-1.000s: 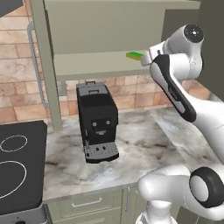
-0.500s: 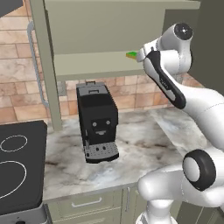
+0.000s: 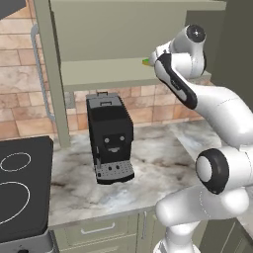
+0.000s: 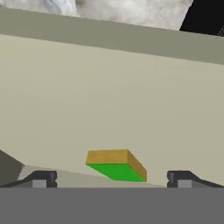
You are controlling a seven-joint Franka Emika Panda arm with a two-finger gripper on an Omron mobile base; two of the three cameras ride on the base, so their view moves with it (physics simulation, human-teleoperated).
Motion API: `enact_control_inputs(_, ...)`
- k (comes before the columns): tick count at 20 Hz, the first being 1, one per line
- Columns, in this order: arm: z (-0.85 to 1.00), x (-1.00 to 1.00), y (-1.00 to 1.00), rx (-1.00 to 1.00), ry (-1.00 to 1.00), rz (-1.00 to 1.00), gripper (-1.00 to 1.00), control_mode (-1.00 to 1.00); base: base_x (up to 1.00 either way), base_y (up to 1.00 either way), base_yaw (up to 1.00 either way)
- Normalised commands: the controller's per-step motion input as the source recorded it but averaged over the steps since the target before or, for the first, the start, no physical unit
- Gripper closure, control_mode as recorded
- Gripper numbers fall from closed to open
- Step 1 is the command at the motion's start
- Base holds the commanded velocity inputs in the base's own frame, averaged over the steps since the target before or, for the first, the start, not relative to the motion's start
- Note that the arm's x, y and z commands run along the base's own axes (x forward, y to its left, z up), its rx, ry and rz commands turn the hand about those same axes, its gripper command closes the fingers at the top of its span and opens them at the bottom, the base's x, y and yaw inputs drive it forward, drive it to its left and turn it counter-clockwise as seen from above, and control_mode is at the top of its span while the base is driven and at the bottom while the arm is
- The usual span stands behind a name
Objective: Locate and retrieve the soap dispenser and sponge from the cabinet. Place them next to the sink.
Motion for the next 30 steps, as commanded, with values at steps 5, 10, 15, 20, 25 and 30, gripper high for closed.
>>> enact_control_inputs(5,-0.01,0.44,-0.05,0.00,0.00,0.00,-1.00,-1.00,0.00,0.00,0.00)
enact_control_inputs(10,-0.08,0.34,0.00,0.00,0.00,0.01,-1.00,-1.00,0.00,0.00,0.00)
enact_control_inputs(15,-0.10,0.28,0.00,0.00,0.01,0.04,-1.00,-1.00,0.00,0.00,0.00)
enact_control_inputs(20,-0.05,0.14,0.06,0.00,0.02,0.06,-1.00,-1.00,0.00,0.00,0.00)
enact_control_inputs(25,-0.12,0.20,0.01,0.00,0.06,0.02,-1.00,-1.00,0.00,0.00,0.00)
enact_control_inputs(30,-0.20,0.20,0.02,0.00,0.13,0.00,-1.00,-1.00,0.00,0.00,0.00)
